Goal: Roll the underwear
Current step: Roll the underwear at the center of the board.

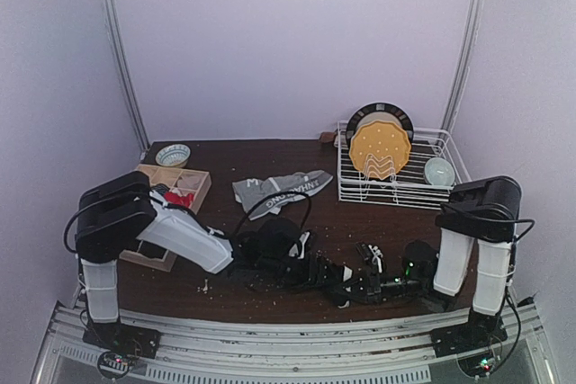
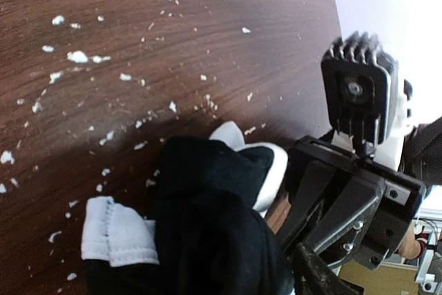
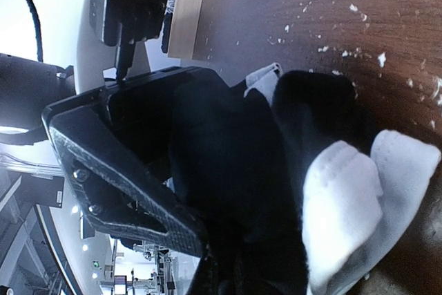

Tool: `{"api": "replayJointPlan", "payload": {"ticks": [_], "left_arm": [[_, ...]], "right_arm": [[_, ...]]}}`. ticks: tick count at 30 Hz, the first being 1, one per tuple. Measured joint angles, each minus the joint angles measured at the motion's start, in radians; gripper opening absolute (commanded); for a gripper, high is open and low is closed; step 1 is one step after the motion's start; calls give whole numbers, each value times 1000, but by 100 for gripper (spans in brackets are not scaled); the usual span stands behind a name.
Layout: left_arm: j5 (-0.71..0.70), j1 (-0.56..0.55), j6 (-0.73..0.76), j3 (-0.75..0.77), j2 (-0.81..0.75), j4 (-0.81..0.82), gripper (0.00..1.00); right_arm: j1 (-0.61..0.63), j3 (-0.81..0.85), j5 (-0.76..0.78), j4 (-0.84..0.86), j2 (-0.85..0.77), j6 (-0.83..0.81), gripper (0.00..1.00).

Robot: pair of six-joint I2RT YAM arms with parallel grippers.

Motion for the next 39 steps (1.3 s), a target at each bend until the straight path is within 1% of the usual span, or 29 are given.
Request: {"api": "replayJointPlan", "payload": {"ticks": [2,3,6,7,9,12,16,17,19,20,21,24,27,29,32,35,37,39], "left_arm": [[0,1,-11,5,7,-1,46],[0,1,-19,6,9,-1,38],[0,2,-34,11,16,-1,7],[2,2,-32,19,19,0,0],[0,3,-28,30,21,-9,0],[-8,7,-15,31,21,-17,0],[-11,15,19,26,2,-59,0],[-12,21,33,22,-8,-77,0],[-13,38,66,10,-37,-123,0],[-13,48,89,6,-53,-157,0],[-14,58,112,4,-70,-193,0],[-17,81,191,3,-119,-315,0],[-15,91,254,4,-151,-417,0],[-13,92,282,8,-158,-467,0],[-3,95,301,34,-156,-534,0],[-5,98,305,97,-139,-642,0],[-17,98,303,139,-125,-708,0],[-28,98,299,172,-116,-769,0]], "right_arm": [[2,0,6,0,0,-5,0],[3,0,7,1,0,-7,0],[6,0,14,0,3,-10,0],[7,0,17,0,5,-10,0],[10,1,21,1,5,-10,0],[19,1,35,-3,-4,-6,20],[41,-1,54,-50,-80,2,41],[47,-1,58,-72,-105,2,45],[69,1,79,-185,-198,-21,49],[81,2,90,-233,-240,-29,50],[98,10,106,-320,-298,-49,51],[164,70,185,-642,-493,-138,52],[243,205,328,-982,-689,-259,52],[281,291,414,-1126,-759,-327,51],[329,389,542,-1272,-775,-392,49],[393,454,686,-1379,-694,-430,49],[428,467,753,-1411,-638,-434,49],[460,469,808,-1440,-587,-435,52]]}}
